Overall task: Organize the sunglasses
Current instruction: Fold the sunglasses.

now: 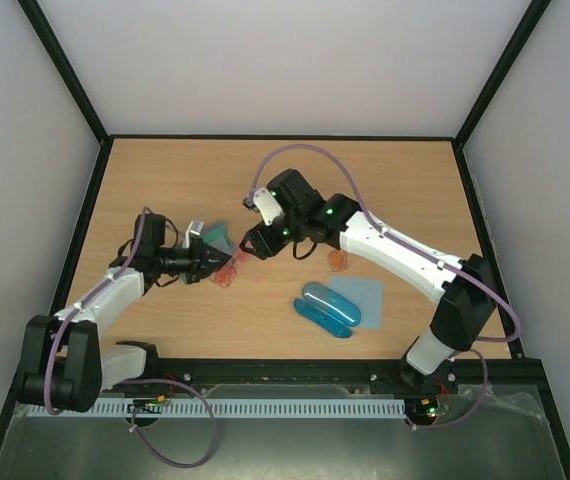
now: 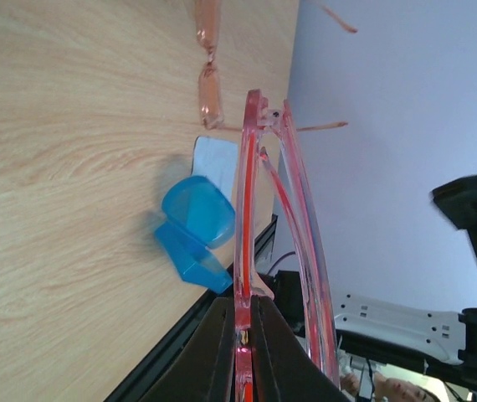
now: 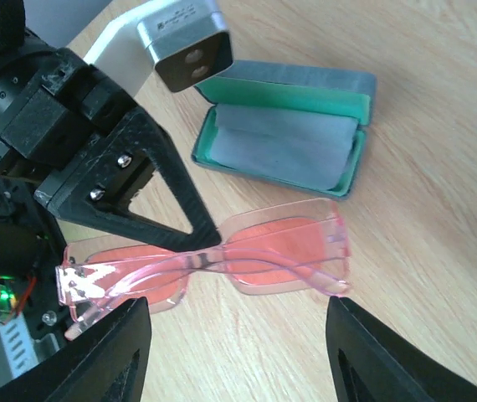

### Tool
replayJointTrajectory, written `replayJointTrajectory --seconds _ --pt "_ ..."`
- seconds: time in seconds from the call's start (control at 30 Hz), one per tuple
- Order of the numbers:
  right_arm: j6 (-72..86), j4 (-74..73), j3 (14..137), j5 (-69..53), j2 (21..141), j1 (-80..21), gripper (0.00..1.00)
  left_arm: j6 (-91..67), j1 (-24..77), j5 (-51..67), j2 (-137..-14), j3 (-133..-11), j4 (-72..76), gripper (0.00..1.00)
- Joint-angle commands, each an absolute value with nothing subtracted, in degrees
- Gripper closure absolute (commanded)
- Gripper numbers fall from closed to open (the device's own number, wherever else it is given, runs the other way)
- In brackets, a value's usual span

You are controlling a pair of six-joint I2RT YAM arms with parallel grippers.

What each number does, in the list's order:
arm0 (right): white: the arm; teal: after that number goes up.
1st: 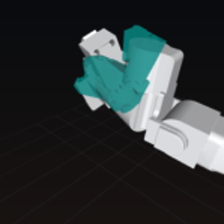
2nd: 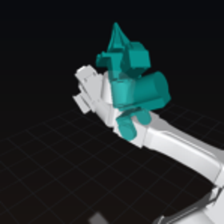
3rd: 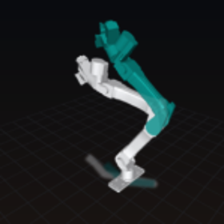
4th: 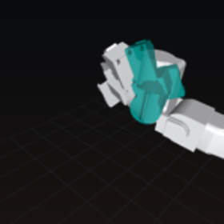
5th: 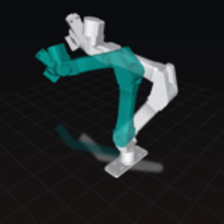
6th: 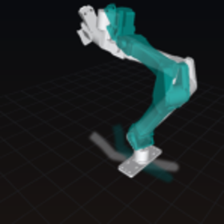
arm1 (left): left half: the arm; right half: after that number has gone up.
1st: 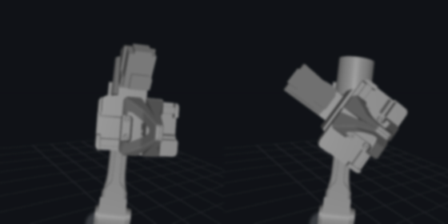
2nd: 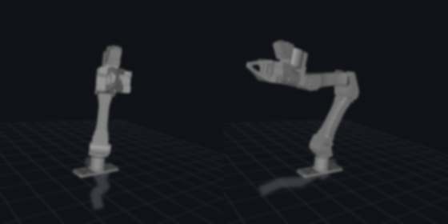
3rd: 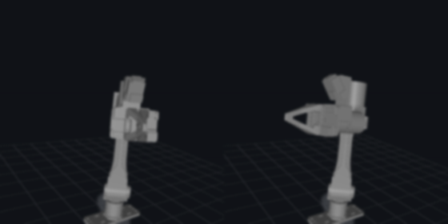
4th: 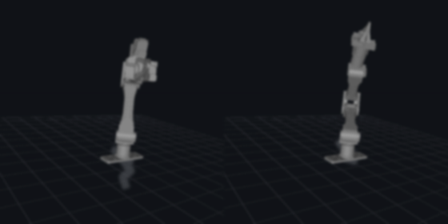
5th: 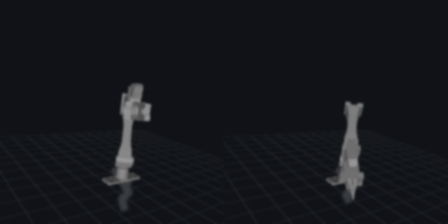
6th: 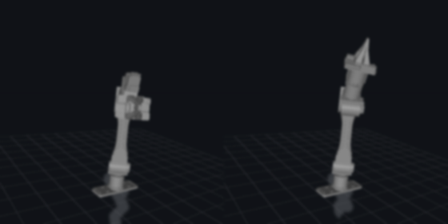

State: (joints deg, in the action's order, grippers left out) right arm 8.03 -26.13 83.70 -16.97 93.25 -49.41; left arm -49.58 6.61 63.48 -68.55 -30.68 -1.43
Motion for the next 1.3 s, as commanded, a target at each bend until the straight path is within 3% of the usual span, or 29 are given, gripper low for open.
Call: replayJointTrajectory --seconds 0.0,0.37,0.47,0.63,0.97,1.27 --pt "4.9 -28.9 80.1 -12.2 88.1 -49.3 0.41 -48.3 7.3 65.6 -66.4 -27.6 -3.8 0.98" --pt "7.5 -27.9 76.3 -9.9 86.8 -49.3 0.38 -49.0 7.5 62.5 -65.0 -28.7 -4.2 0.98" --pt "12.8 -29.1 79.2 -9.0 89.5 -49.2 0.38 -49.5 7.5 57.5 -62.3 -29.4 -4.2 0.98" --pt "24.7 -29.5 85.9 -17.9 95.4 -49.2 0.39 -47.7 8.1 44.1 -58.0 -33.0 -6.2 0.98" --pt "40.6 -21.4 88.8 -23.5 99.6 -49.1 0.39 -43.8 14.5 16.5 -47.8 -33.6 -8.3 0.98" --pt "49.5 -13.7 90.2 -27.2 105.0 -49.3 0.46 -42.7 16.4 13.4 -47.4 -33.6 -8.7 0.98"
